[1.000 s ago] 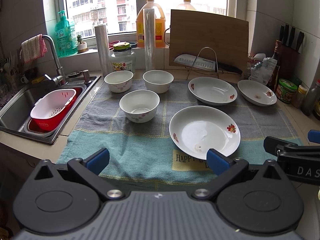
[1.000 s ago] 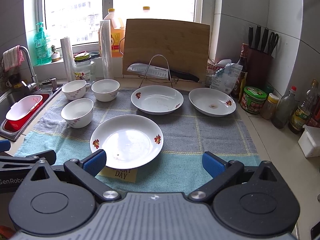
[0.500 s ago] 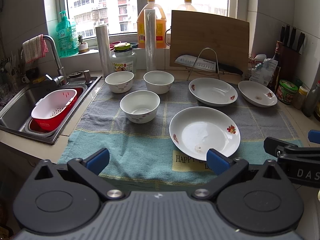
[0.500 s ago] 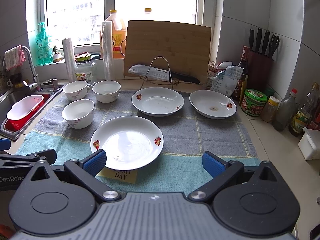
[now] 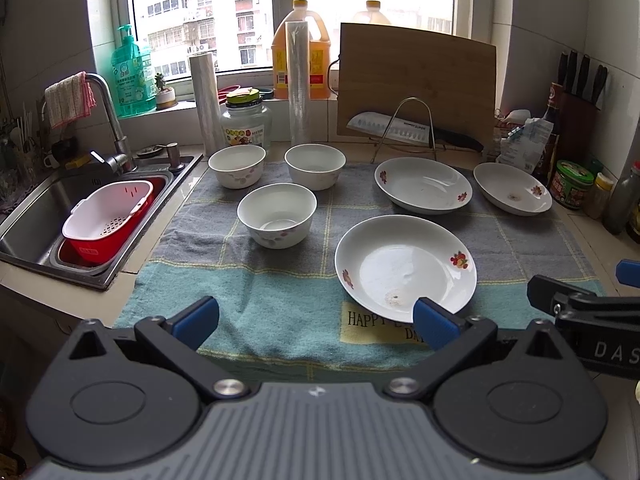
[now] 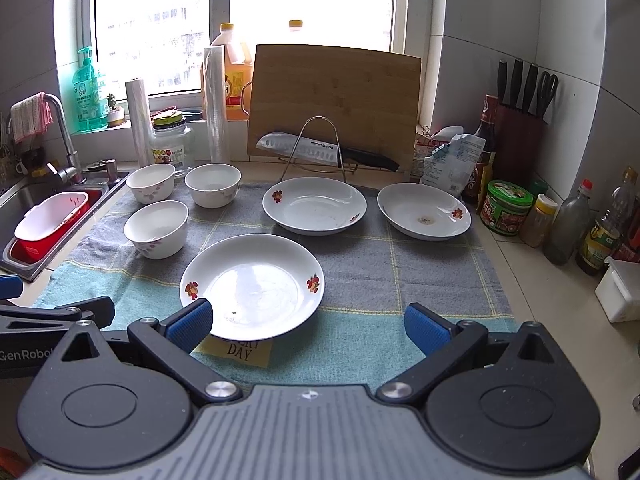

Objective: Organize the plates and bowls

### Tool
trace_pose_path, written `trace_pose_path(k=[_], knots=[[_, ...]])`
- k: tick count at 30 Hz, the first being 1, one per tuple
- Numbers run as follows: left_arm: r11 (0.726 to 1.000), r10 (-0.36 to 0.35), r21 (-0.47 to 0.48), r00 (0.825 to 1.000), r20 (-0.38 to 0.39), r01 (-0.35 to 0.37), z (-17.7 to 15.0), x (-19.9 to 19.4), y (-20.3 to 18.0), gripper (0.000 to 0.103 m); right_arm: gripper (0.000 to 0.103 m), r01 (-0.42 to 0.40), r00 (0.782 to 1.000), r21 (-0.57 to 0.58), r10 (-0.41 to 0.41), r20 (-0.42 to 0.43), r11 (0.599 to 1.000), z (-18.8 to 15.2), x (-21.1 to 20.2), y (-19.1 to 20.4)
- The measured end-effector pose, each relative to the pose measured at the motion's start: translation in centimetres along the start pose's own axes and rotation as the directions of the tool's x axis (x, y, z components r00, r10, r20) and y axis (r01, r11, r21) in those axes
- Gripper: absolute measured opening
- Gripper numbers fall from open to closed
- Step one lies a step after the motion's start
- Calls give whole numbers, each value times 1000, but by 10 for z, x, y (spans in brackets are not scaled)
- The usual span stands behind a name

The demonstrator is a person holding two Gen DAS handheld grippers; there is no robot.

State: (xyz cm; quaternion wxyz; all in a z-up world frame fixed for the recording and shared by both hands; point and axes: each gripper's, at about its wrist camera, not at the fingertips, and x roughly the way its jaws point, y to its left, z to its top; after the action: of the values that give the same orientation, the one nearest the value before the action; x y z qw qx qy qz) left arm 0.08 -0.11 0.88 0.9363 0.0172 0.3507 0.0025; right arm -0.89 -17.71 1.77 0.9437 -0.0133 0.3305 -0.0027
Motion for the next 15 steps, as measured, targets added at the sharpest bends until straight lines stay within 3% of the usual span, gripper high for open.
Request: trace_pose_path(k=[15], knots=[[1000, -14, 21, 1000, -2, 14, -5, 1, -7, 102, 103, -58, 998, -52, 59, 35, 997, -10, -2, -8]])
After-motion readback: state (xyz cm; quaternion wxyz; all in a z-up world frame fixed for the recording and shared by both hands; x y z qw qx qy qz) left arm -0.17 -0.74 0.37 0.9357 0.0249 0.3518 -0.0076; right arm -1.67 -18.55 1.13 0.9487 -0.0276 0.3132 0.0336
